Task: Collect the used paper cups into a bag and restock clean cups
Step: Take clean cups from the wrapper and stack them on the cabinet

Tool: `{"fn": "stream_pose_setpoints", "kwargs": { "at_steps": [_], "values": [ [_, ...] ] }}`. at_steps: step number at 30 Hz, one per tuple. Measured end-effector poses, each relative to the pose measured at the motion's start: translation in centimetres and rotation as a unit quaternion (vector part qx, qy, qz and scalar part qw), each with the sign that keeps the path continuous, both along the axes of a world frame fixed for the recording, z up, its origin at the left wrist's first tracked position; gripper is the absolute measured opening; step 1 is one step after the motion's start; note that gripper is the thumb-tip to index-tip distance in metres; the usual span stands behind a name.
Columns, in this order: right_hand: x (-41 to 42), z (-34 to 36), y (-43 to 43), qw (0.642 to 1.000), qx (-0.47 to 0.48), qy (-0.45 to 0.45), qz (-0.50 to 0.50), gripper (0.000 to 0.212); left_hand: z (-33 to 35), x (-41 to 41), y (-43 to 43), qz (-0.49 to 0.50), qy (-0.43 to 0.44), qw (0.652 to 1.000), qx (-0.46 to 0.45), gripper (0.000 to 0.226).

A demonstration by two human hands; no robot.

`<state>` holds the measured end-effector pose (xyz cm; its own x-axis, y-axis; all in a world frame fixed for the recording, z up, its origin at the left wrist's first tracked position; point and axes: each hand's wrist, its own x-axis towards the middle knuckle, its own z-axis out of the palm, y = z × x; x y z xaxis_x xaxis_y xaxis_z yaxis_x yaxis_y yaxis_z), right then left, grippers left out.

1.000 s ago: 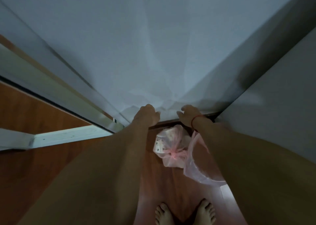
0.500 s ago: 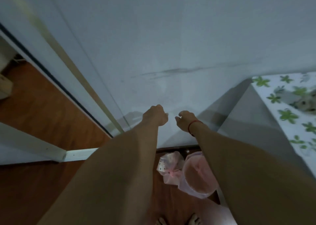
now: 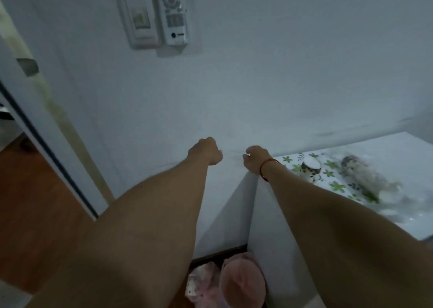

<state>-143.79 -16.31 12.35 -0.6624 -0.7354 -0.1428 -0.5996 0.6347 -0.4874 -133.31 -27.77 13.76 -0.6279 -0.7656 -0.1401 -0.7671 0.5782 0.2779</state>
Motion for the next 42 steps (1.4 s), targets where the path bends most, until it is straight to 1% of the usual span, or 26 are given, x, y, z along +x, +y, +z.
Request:
{"fn": "stream_pose_setpoints", "kwargs": {
  "at_steps": [2,6,12,17,21,23,25,29,30,32,33,34,35,36,37,38,39,41,42],
  "values": [
    [-1.5,1.0,2.9,1.0,-0.01,0.007,-0.021,0.041,0.9,-2.0,2.2,-0.015,0.021,1.0,-0.001,0.051],
    [-3.8,2.0,8.2,0.999,-0.019,0.002,-0.045,0.041,1.5,-5.1,6.0,-0.03,0.029,0.999,0.0,0.051],
    [-9.2,2.5,17.6,0.998,-0.018,0.003,-0.058,0.04,2.2,-11.9,15.4,-0.047,0.079,0.995,0.033,0.054],
    [-15.4,1.5,26.4,0.997,-0.01,0.019,-0.068,0.04,1.3,-17.0,23.5,-0.057,0.073,0.995,0.039,0.051],
    [-19.0,-1.1,32.2,0.993,0.008,-0.014,-0.119,0.037,0.0,-19.5,27.8,-0.06,0.046,0.995,0.058,0.048],
    [-21.0,-1.9,34.2,0.989,0.002,-0.025,-0.146,0.033,-0.1,-21.5,29.3,-0.067,0.04,0.995,0.056,0.052],
    [-22.4,-2.8,35.5,0.983,-0.013,-0.042,-0.177,0.029,0.0,-23.1,30.5,-0.068,0.051,0.994,0.07,0.056],
    [-24.6,-5.3,37.3,0.974,-0.002,-0.08,-0.213,0.009,-1.1,-26.5,32.6,-0.082,0.045,0.993,0.076,0.045],
    [-25.2,-6.0,37.4,0.971,0.0,-0.092,-0.22,0.011,-1.5,-27.2,32.9,-0.085,0.039,0.993,0.077,0.044],
    [-26.1,-7.1,37.3,0.968,0.009,-0.116,-0.224,0.028,-2.4,-28.4,33.2,-0.08,0.028,0.992,0.089,0.046],
    [-26.6,-7.5,37.1,0.967,0.011,-0.126,-0.221,0.026,-3.0,-29.1,33.1,-0.077,0.023,0.992,0.094,0.047],
    [-27.1,-7.9,36.9,0.968,0.004,-0.13,-0.214,0.017,-3.5,-29.8,32.9,-0.076,0.023,0.992,0.096,0.048],
    [-27.8,-8.5,36.6,0.966,-0.02,-0.135,-0.218,0.02,-4.0,-30.5,32.6,-0.076,0.025,0.992,0.096,0.049],
    [-28.4,-8.9,36.3,0.966,-0.035,-0.137,-0.216,0.035,-4.3,-31.3,32.2,-0.077,0.024,0.992,0.097,0.05],
    [-29.1,-9.2,36.0,0.965,-0.048,-0.137,-0.219,0.042,-4.7,-32.1,31.6,-0.079,0.019,0.992,0.097,0.051],
    [-29.9,-9.6,35.6,0.963,-0.061,-0.136,-0.225,0.043,-5.1,-33.1,30.9,-0.079,0.015,0.992,0.097,0.053],
    [-30.8,-10.0,35.3,0.96,-0.07,-0.136,-0.233,0.038,-5.4,-34.2,30.3,-0.078,0.014,0.992,0.1,0.056],
    [-32.4,-10.2,34.9,0.951,-0.109,-0.136,-0.255,0.022,-6.2,-36.7,29.2,-0.079,0.022,0.991,0.106,0.06],
    [-33.4,-10.5,34.8,0.945,-0.126,-0.139,-0.268,0.019,-6.7,-38.1,28.7,-0.082,0.024,0.99,0.112,0.061]
  ]
}}
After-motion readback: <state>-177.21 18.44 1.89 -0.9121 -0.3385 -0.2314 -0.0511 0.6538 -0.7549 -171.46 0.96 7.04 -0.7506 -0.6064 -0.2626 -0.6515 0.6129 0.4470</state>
